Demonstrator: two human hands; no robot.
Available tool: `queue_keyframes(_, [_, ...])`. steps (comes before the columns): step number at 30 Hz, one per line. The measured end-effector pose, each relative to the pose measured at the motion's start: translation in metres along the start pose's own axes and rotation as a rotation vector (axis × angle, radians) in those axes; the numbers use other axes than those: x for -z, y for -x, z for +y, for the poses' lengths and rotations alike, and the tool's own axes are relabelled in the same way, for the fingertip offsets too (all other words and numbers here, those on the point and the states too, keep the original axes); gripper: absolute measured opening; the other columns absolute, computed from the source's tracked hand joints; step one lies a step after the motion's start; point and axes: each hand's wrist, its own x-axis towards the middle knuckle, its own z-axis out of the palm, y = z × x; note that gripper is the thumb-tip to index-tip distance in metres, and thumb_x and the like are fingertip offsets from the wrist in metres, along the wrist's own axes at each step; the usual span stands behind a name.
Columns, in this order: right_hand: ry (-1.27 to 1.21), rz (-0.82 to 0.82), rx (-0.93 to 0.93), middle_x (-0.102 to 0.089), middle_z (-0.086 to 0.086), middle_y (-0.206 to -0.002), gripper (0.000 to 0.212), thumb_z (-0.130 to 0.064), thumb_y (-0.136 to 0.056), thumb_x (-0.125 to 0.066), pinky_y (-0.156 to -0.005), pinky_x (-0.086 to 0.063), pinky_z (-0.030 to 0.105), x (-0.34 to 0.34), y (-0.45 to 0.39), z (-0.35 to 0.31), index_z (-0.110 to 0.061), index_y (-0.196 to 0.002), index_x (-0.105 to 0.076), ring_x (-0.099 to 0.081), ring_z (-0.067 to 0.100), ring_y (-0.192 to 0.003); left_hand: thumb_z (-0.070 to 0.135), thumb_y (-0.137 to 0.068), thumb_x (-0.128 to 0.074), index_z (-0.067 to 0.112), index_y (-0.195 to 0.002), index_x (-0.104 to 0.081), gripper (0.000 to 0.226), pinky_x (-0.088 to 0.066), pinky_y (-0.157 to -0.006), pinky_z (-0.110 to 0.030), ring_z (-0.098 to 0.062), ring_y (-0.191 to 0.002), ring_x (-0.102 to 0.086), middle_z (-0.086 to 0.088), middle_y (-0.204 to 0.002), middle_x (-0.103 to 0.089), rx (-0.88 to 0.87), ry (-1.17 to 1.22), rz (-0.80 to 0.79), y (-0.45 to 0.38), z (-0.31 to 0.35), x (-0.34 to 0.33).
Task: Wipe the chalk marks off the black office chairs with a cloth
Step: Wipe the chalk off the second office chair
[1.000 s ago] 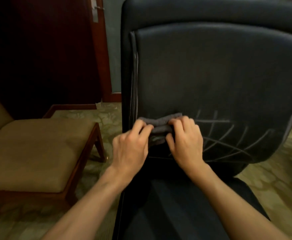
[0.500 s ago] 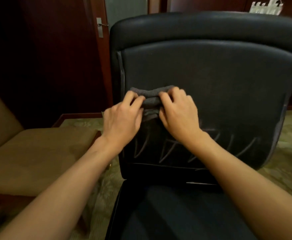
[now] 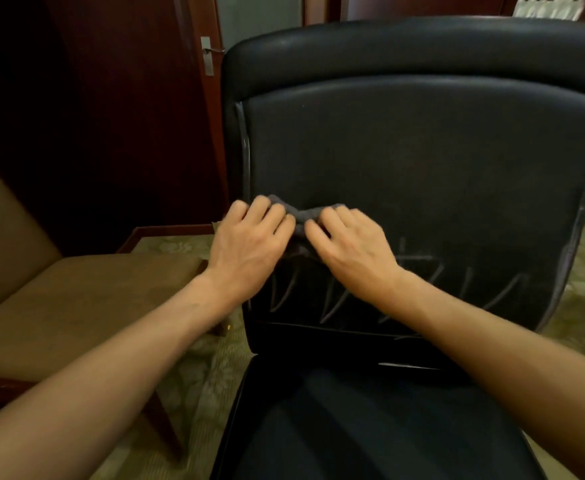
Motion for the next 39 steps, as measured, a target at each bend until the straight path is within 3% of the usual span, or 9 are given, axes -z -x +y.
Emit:
queue_keyframes(5, [-0.053, -0.091, 0.037, -0.057, 0.012, -0.081, 0.019, -0.008, -0.095, -0.045, -0.059, -0.04, 0.038, -0.01, 0.039, -0.031, -0.008, -0.084, -0.06, -0.054, 0.03, -0.07, 0.011, -0.087, -0.061, 0.009, -0.094, -0.07, 0.011, -0.037, -0.072, -0.04, -0.031, -0.086, -0.059, -0.01, -0.092, -0.064, 0.044, 0.184, -0.082, 0.047, 0.026, -0.004])
queue_keyframes(8, [-0.067, -0.037, -0.053, -0.053, 0.014, -0.078, 0.007, -0.005, -0.085, -0.054, -0.056, -0.042, 0.043, -0.006, 0.007, -0.012, -0.009, -0.079, -0.052, -0.052, 0.032, -0.069, 0.008, -0.083, -0.07, 0.008, -0.09, -0.069, 0.007, -0.037, -0.072, -0.041, -0.033, -0.084, -0.057, -0.011, -0.093, -0.063, 0.129, 0.235, -0.018, 0.02, 0.012, 0.002])
queue_keyframes(11, [-0.062, 0.02, -0.115, -0.055, 0.018, -0.084, 0.001, -0.003, -0.086, -0.054, -0.059, -0.045, 0.044, 0.0, -0.031, 0.015, -0.004, -0.085, -0.054, -0.051, 0.034, -0.072, 0.005, -0.087, -0.065, 0.006, -0.091, -0.067, 0.005, -0.039, -0.072, -0.041, -0.034, -0.087, -0.057, -0.013, -0.096, -0.063, 0.198, 0.248, 0.053, -0.022, -0.005, 0.01])
queue_keyframes(14, [-0.075, 0.015, -0.112, -0.057, 0.019, -0.087, 0.004, -0.003, -0.087, -0.054, -0.063, -0.044, 0.043, -0.009, -0.027, 0.012, -0.002, -0.087, -0.057, -0.051, 0.034, -0.073, 0.001, -0.086, -0.06, 0.005, -0.097, -0.065, 0.013, -0.042, -0.071, -0.042, -0.034, -0.085, -0.056, -0.014, -0.095, -0.061, 0.217, 0.261, 0.013, -0.026, -0.002, 0.004])
queue_keyframes(18, [-0.183, 0.002, -0.095, -0.051, 0.016, -0.081, 0.01, -0.003, -0.09, -0.057, -0.063, -0.044, 0.046, -0.031, 0.035, -0.028, -0.007, -0.082, -0.05, -0.048, 0.032, -0.072, 0.007, -0.086, -0.048, 0.006, -0.103, -0.067, 0.026, -0.043, -0.071, -0.041, -0.033, -0.084, -0.056, -0.013, -0.096, -0.062, 0.15, 0.326, -0.055, 0.035, 0.031, -0.008])
queue_keyframes(22, [-0.243, -0.145, -0.029, -0.055, 0.014, -0.084, 0.004, -0.003, -0.087, -0.061, -0.063, -0.046, 0.042, -0.033, 0.075, -0.057, -0.005, -0.086, -0.058, -0.05, 0.031, -0.072, 0.008, -0.085, -0.059, 0.006, -0.107, -0.066, 0.023, -0.047, -0.071, -0.038, -0.03, -0.086, -0.059, -0.012, -0.098, -0.063, 0.116, 0.403, -0.153, 0.081, 0.059, -0.015])
queue_keyframes(25, [-0.229, -0.1, -0.052, -0.052, 0.015, -0.082, 0.009, -0.006, -0.084, -0.06, -0.063, -0.04, 0.044, -0.025, 0.052, -0.035, -0.007, -0.085, -0.051, -0.048, 0.032, -0.071, 0.004, -0.076, -0.071, 0.007, -0.103, -0.066, 0.027, -0.041, -0.072, -0.039, -0.031, -0.085, -0.055, -0.012, -0.096, -0.061, 0.157, 0.403, -0.133, 0.058, 0.05, -0.011])
queue_keyframes(31, [-0.143, -0.001, -0.287, -0.055, 0.02, -0.089, 0.017, -0.011, -0.073, -0.057, -0.062, -0.046, 0.045, -0.007, -0.007, 0.018, -0.003, -0.088, -0.054, -0.052, 0.037, -0.077, 0.003, -0.08, -0.061, 0.008, -0.1, -0.066, 0.021, -0.039, -0.075, -0.039, -0.032, -0.088, -0.055, -0.012, -0.099, -0.061, 0.372, 0.391, -0.011, -0.032, 0.026, 0.003])
queue_keyframes(39, [-0.184, -0.179, -0.148, -0.054, 0.013, -0.083, 0.012, -0.007, -0.078, -0.065, -0.06, -0.038, 0.041, -0.023, 0.089, -0.024, -0.008, -0.083, -0.054, -0.049, 0.032, -0.072, 0.009, -0.084, -0.054, 0.011, -0.097, -0.068, 0.019, -0.041, -0.076, -0.037, -0.028, -0.082, -0.058, -0.008, -0.092, -0.06, 0.252, 0.529, -0.153, 0.053, 0.087, -0.017])
